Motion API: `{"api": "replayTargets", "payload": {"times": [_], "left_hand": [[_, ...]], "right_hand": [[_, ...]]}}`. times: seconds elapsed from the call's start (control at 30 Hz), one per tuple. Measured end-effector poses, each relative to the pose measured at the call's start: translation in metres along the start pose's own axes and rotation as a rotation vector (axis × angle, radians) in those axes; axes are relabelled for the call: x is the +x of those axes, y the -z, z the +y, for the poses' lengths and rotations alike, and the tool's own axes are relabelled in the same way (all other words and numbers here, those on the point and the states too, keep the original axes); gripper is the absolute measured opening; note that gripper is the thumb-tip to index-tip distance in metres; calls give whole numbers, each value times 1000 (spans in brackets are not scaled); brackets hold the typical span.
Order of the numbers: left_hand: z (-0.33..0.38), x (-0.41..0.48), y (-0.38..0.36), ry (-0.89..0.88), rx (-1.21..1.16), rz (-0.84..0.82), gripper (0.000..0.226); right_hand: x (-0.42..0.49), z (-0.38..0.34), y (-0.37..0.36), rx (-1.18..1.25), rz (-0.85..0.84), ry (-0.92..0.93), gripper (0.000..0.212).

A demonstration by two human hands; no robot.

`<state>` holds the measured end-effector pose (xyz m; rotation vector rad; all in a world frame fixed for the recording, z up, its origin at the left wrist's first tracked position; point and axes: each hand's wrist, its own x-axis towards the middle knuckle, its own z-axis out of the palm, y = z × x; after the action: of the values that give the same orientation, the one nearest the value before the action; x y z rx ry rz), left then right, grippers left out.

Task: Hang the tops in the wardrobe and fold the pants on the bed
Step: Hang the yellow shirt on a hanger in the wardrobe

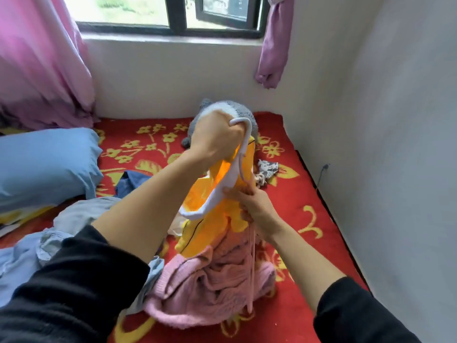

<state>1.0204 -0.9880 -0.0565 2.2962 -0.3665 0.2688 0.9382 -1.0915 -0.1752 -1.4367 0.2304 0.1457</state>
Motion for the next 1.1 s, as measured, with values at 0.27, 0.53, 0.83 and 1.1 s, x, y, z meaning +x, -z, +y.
{"api": "replayTargets", "payload": {"times": [0.27,0.53,0.83,1.1], "left_hand": [[45,13,38,162,-410,96,28],[-13,8,71,444,-546,234,6],[-32,-21,71,458,-483,-265,10],[-27,-24,40,652,-564,-185,47]], "right_hand": [[-9,-28,-6,-328,532,186,28],[-11,-100,71,-558,638,254,18],[-7,-148,89,-633,551,286,7],[-7,-141,80,-265,547,201,41]]}}
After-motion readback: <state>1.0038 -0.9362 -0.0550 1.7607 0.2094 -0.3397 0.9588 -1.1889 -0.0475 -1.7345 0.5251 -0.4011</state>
